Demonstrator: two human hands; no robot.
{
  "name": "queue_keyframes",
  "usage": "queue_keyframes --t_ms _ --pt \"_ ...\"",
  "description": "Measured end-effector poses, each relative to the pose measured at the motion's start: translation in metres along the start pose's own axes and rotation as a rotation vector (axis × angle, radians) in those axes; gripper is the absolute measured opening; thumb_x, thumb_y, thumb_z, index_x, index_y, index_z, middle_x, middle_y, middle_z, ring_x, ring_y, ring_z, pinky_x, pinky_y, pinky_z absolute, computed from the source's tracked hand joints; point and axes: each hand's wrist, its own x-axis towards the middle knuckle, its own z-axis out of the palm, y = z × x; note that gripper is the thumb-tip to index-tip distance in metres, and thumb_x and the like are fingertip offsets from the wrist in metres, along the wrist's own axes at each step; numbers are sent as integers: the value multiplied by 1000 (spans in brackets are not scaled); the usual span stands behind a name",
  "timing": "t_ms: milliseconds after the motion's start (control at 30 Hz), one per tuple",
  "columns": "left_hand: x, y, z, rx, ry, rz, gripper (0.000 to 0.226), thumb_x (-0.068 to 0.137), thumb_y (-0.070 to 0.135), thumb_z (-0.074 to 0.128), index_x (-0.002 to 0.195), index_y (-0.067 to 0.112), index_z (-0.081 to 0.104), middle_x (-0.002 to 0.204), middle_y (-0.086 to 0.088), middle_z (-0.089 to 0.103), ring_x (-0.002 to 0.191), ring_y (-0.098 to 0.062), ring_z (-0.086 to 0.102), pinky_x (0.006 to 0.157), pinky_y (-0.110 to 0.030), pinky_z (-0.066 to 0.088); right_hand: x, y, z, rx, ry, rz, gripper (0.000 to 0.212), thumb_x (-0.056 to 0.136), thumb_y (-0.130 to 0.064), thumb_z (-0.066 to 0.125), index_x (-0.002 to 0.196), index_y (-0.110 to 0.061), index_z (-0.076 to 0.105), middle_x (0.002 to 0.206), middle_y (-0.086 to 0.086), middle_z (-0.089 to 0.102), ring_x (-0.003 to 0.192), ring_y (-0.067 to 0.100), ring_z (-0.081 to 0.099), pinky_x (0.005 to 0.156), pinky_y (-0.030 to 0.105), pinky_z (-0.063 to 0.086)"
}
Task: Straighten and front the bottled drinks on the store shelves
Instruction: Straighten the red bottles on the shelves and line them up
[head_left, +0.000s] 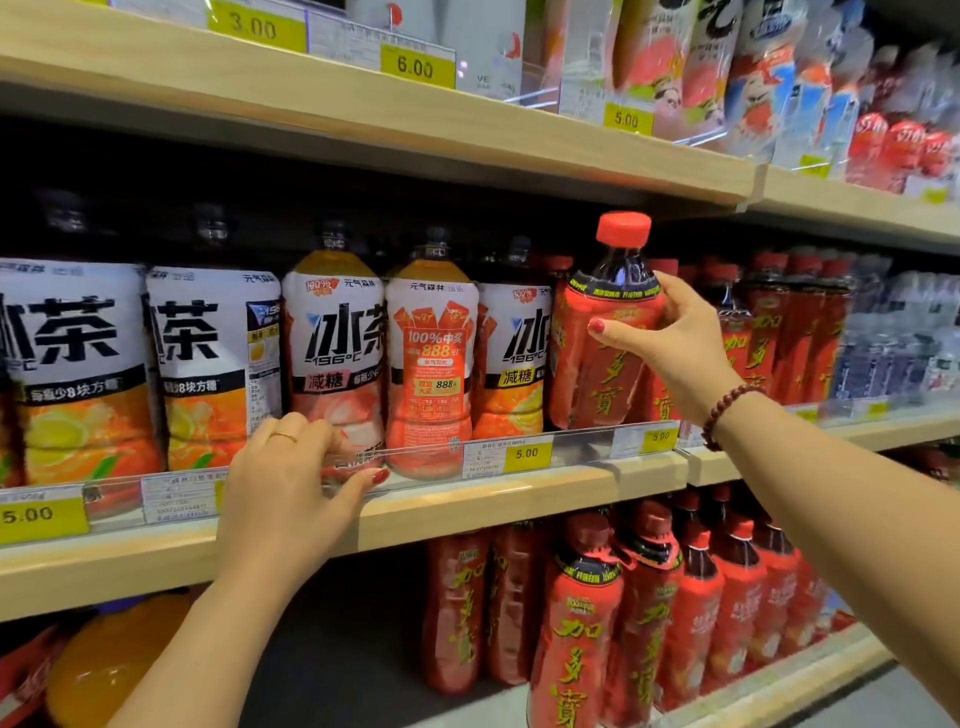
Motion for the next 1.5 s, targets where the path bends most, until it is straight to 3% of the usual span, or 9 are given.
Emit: queue_keyframes --t_ms 267,500,567,700,800,900,1033,1200,1500 --pt "-1 -3 2 1 22 25 30 68 37 82 78 17 62 75 1 54 77 -23 51 63 -40 46 6 15 -3 -61 -119 77 43 57 -28 86 94 -19 66 70 -18 73 70 -5 68 62 8 51" --pt "-1 -3 3 3 36 46 31 65 32 85 74 18 58 71 2 52 73 -22 51 59 -38 44 1 27 -1 -154 -111 28 31 71 -34 83 96 -26 67 87 -13 74 85 -1 68 75 16 55" --pt "-2 -3 3 2 44 53 31 65 31 85 74 18 58 71 2 52 72 -22 50 59 -37 42 -3 32 1 -303 -80 -18 36 75 -43 78 104 -28 63 110 -4 63 103 8 58 91 23 47" --pt "-2 -3 4 16 55 61 31 64 29 86 75 16 60 72 2 52 74 -20 48 60 -34 37 -15 39 9 -384 6 -94 64 78 -46 75 131 -27 45 128 -2 39 114 1 35 98 4 28" --pt "-2 -3 4 25 48 47 31 64 28 86 76 16 60 73 2 52 75 -20 48 61 -33 36 -22 43 14 -270 73 -46 96 71 -43 81 147 -19 27 145 -2 34 130 9 35 111 28 33" --pt "-2 -2 4 17 45 49 30 64 28 86 77 18 60 73 3 53 75 -20 49 61 -33 38 -24 43 26 -287 177 -68 110 59 -48 87 146 -18 25 145 0 37 130 11 37 108 28 33" --pt "-3 -2 3 11 47 53 31 64 27 86 76 19 59 72 4 52 74 -19 49 60 -33 38 -22 45 42 -371 286 -66 103 61 -47 86 142 -17 29 140 3 44 130 21 42 108 42 40" --pt "-2 -2 2 4 41 50 29 65 29 85 76 19 60 72 4 52 74 -20 49 60 -33 38 -19 48 48 -452 359 -100 100 65 -43 84 145 -11 33 134 8 39 125 21 38 97 22 29" --pt "-4 -3 4 0 48 54 29 65 28 85 77 16 61 74 1 54 76 -23 50 62 -36 41 -6 43 47 -656 331 -65 100 68 -55 79 146 -8 36 125 11 50 119 27 46 94 34 40"
